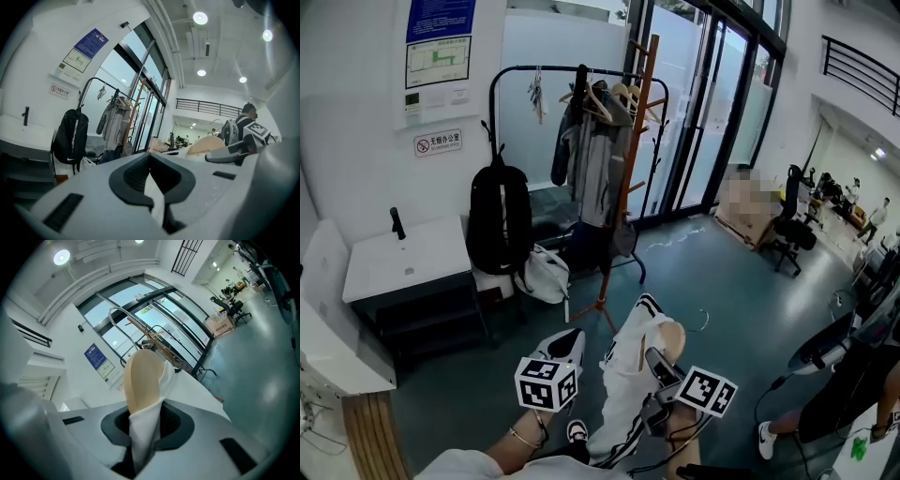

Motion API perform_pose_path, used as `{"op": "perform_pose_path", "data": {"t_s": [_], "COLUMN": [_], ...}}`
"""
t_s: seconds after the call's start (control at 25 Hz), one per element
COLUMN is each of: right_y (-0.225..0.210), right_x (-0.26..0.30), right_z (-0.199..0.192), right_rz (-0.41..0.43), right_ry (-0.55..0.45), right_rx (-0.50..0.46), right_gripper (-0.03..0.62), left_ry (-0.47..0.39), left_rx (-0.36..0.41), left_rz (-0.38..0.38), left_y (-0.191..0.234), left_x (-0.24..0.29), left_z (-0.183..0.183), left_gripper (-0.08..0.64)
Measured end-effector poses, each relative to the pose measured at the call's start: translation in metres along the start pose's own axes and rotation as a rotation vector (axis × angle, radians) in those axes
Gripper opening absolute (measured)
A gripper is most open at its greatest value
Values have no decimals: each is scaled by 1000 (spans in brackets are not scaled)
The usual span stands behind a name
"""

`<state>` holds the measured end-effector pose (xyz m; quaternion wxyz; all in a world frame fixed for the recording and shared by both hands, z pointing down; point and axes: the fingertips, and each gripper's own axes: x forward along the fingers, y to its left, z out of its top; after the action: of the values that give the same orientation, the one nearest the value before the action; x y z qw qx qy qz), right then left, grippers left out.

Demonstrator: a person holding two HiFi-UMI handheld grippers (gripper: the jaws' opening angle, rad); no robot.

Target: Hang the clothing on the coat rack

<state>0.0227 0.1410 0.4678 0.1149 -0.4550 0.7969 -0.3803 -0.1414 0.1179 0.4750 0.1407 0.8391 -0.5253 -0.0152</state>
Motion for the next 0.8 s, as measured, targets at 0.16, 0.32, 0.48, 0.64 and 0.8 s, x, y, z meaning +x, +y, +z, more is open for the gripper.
{"op": "perform_pose_path", "data": {"t_s": [0.16, 0.32, 0.48, 0.64, 0.8], "right_y": [-11, -21, -33, -43, -54], "right_x": [10, 26, 44, 61, 77], "right_z": [13, 28, 47, 66, 82], "right_rz": [-8, -9, -17, -23, -33], "right_ry": [1, 8, 10, 7, 11], "right_rx": [0, 0, 5, -2, -11], "right_gripper": [69, 69, 69, 68, 69], "left_ry": [5, 11, 9, -2, -12], "left_rx": [-9, -8, 0, 0, -15], "left_rz": [-10, -18, -20, -5, 6], "left_y": [0, 1, 5, 16, 27], "left_x": [22, 48, 73, 95, 119], "left_z": [-1, 3, 12, 22, 28], "left_gripper": [9, 9, 9, 9, 9]}}
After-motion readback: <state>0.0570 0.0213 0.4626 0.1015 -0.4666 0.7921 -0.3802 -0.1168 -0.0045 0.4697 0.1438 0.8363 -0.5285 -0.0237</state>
